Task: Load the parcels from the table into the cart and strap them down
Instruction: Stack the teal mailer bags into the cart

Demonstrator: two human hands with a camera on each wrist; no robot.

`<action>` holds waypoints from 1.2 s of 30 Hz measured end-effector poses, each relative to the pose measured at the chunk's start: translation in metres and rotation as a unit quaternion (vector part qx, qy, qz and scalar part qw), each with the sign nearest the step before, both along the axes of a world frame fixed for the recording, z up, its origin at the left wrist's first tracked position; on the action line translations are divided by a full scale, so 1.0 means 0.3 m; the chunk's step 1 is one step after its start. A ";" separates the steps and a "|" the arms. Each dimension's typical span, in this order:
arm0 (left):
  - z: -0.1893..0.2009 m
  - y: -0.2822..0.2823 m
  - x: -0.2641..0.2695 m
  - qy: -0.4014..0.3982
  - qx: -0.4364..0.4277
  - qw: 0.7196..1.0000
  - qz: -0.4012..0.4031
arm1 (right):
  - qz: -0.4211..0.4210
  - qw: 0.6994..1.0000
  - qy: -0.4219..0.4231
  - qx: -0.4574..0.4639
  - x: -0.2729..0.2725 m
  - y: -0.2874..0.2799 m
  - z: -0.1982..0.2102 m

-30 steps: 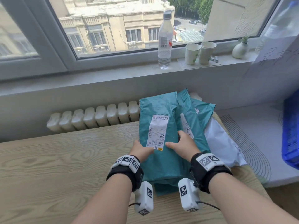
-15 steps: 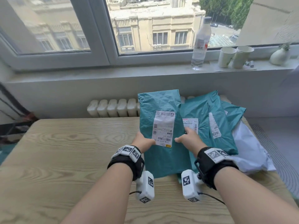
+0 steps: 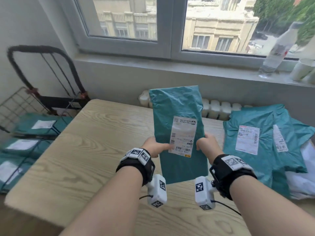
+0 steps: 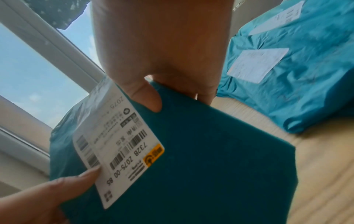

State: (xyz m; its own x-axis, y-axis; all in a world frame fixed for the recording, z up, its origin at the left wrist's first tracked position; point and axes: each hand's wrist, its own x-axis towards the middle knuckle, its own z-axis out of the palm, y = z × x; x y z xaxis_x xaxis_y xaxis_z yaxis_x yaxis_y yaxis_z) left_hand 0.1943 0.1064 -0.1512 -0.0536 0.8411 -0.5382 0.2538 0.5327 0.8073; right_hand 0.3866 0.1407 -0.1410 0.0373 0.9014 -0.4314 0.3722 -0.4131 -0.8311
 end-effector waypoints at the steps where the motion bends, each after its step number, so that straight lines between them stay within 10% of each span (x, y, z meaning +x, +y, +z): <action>1: 0.000 -0.022 -0.045 -0.008 0.000 1.000 0.005 | 0.005 1.000 0.000 0.000 -0.042 -0.013 0.004; 17: -0.039 -0.356 -0.763 -0.111 0.054 0.978 0.168 | 0.099 0.995 0.028 -0.007 -0.800 -0.254 0.034; 36: -0.072 -0.503 -1.136 -0.241 0.124 0.905 0.328 | 0.180 0.984 0.003 0.011 -1.229 -0.371 0.045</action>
